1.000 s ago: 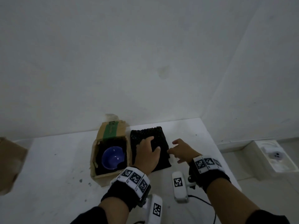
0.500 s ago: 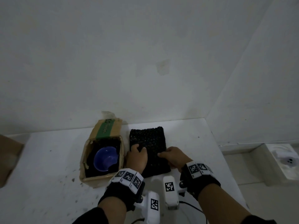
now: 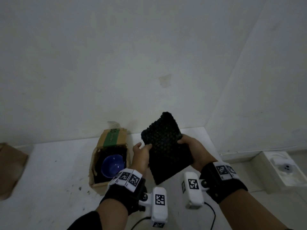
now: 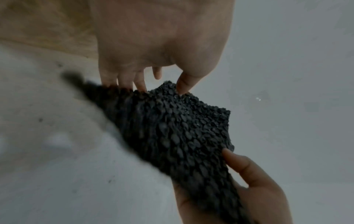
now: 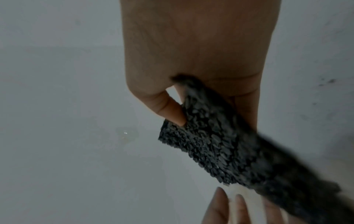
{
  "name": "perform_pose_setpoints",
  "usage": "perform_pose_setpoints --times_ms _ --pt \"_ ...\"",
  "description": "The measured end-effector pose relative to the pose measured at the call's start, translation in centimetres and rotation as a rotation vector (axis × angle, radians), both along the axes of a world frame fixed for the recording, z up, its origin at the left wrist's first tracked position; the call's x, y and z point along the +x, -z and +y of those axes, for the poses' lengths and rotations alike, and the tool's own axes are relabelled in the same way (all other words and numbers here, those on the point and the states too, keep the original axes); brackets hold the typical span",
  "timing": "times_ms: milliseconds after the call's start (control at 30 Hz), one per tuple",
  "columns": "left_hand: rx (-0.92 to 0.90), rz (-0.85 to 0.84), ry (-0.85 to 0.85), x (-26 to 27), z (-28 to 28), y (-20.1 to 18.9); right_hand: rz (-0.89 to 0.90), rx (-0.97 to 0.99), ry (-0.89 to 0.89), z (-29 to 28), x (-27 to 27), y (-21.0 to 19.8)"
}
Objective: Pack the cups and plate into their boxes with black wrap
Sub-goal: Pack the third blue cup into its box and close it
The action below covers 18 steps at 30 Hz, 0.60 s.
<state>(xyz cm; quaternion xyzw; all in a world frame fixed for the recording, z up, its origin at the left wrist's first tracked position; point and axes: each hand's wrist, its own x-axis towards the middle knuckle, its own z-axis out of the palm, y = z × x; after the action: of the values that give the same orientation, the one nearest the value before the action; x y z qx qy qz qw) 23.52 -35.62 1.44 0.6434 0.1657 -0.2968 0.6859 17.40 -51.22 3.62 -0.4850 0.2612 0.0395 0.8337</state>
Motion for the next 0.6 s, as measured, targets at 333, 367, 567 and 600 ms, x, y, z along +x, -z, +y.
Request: perform_pose_setpoints --times_ms 333,367,567,600 --pt "-0.162 -0.198 0.097 2.8 10.3 -7.4 -0.190 -0.135 0.084 6.5 2.2 -6.1" --pt "-0.111 -0.237 0.070 3.1 11.6 -7.7 -0.169 -0.252 0.082 7.7 2.6 -6.0" --pt "0.323 -0.431 0.086 5.6 17.5 -4.6 -0.054 -0.780 -0.079 13.4 3.5 -2.6" --pt "0.377 -0.449 0.102 5.8 18.1 -3.8 -0.017 -0.845 -0.098 14.0 3.7 -1.9"
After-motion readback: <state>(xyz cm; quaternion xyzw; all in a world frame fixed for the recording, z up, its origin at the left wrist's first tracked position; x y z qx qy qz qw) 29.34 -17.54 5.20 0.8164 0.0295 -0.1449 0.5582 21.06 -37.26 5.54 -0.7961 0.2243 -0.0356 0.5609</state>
